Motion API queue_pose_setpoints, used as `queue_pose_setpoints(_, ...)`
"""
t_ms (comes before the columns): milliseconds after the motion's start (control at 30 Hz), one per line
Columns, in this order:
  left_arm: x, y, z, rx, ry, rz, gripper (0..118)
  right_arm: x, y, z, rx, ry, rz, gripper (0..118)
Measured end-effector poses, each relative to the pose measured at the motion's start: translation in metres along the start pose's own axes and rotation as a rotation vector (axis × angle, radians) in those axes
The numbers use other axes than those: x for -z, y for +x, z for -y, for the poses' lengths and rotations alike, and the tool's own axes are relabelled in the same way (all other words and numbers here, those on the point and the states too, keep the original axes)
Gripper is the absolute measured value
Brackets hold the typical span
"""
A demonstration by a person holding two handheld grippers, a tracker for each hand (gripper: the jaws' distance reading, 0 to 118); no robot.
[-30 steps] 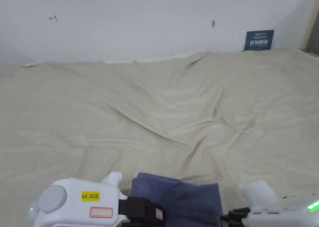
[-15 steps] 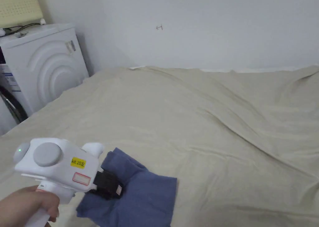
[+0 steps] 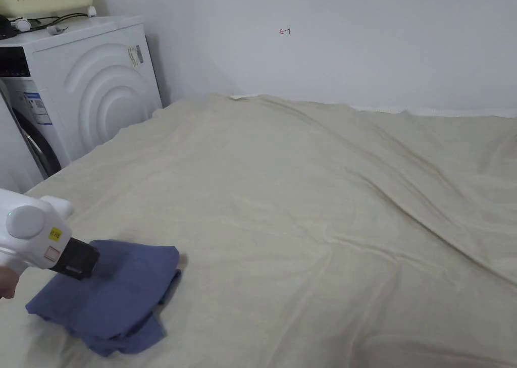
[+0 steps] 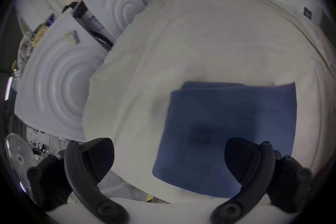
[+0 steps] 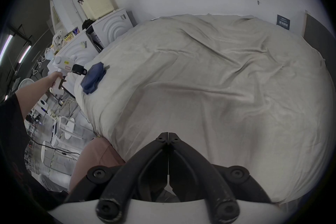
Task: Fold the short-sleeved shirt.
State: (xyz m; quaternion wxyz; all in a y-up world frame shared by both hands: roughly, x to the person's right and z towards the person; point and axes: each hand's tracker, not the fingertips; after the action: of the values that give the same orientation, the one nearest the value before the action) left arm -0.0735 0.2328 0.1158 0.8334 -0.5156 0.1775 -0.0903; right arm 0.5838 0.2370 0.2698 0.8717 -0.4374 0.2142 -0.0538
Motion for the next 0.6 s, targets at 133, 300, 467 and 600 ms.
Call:
queue_pose_setpoints(133, -0.042, 0.05, 0.011, -0.044, 0.177, 0.119, 118, -0.008, 0.012, 0.002, 0.032, 0.037, 0.018, 0)
queue_pose_setpoints(300, -0.123, 0.196, 0.048, -0.015, 0.403, 0.37, 0, -0.024, 0.029, 0.008, 0.064, 0.106, 0.063, 0)
queue_pose_setpoints(467, -0.197, 0.307, 0.08, -0.114, 0.566, 0.736, 0, -0.055, 0.049, 0.013, 0.106, 0.211, 0.138, 0)
queue_pose_setpoints(600, -0.262, 0.346, 0.097, -0.125, 0.768, 0.772, 0, -0.095, 0.053, 0.018, 0.144, 0.356, 0.193, 0)
